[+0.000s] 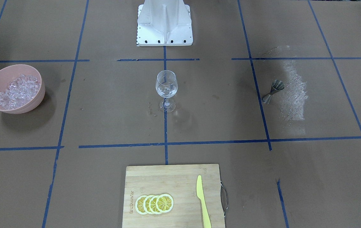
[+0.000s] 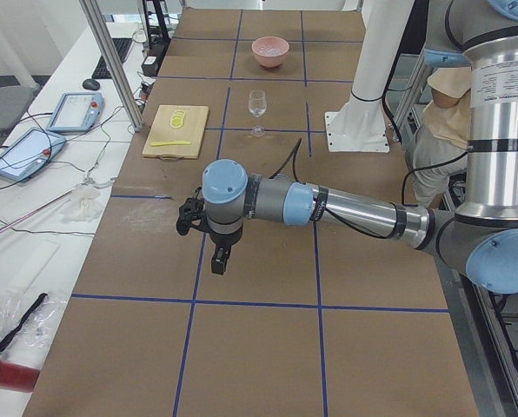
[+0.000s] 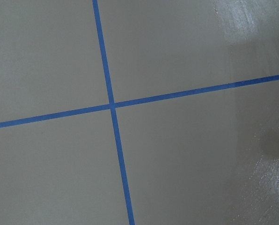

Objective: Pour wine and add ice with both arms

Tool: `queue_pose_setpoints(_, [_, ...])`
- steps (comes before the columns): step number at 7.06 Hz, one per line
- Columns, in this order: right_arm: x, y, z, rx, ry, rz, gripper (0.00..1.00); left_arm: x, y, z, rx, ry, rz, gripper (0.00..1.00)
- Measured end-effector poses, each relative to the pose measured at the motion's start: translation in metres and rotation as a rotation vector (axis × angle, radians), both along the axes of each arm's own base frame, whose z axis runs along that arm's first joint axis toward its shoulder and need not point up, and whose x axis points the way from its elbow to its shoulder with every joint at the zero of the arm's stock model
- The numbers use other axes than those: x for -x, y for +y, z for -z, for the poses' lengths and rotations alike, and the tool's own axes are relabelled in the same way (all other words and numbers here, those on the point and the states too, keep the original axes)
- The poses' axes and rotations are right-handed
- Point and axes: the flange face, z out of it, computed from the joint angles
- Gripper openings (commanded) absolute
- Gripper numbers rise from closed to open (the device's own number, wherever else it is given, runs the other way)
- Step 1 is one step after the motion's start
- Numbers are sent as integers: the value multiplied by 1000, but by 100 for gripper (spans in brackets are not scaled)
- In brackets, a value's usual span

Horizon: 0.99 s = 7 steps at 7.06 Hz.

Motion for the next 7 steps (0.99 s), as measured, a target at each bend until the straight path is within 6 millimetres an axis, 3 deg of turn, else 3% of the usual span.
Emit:
queue_pose_setpoints(3, [15, -6, 9, -13, -15, -28, 100, 0, 1, -1, 4, 0, -1, 100])
queue_pose_setpoints(7, [17, -5, 8, -12, -24, -28, 100, -2, 1, -3, 6, 0, -4, 100])
